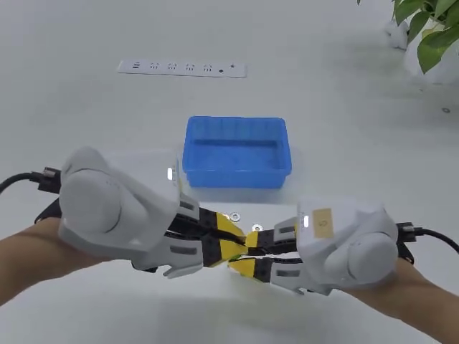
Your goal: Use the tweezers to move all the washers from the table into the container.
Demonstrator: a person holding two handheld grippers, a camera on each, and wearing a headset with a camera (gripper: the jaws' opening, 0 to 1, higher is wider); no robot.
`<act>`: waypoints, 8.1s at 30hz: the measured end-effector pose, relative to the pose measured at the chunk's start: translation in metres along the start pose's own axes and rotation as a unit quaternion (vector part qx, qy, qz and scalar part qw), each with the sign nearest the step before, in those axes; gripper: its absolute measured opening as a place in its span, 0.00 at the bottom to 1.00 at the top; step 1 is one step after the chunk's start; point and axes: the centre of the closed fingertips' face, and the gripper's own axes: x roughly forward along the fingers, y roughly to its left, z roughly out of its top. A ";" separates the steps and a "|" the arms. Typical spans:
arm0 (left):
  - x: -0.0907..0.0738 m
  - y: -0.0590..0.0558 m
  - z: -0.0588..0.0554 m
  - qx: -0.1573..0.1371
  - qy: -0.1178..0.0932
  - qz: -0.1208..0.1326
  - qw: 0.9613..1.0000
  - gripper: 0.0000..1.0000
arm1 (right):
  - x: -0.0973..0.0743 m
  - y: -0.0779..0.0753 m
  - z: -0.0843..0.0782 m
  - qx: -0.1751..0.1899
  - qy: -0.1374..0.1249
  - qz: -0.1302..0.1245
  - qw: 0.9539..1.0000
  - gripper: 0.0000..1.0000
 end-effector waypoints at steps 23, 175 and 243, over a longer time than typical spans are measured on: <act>-0.013 0.000 0.002 0.012 -0.001 -0.005 1.000 0.06 | 0.002 0.001 0.005 -0.001 0.000 -0.002 1.000 0.10; -0.017 0.166 0.030 0.026 -0.012 0.028 0.999 0.06 | 0.013 -0.172 0.021 -0.020 -0.002 -0.071 0.997 0.10; -0.034 0.032 0.051 0.085 0.000 -0.013 0.996 0.06 | -0.040 -0.047 0.043 -0.070 0.006 -0.042 0.997 0.10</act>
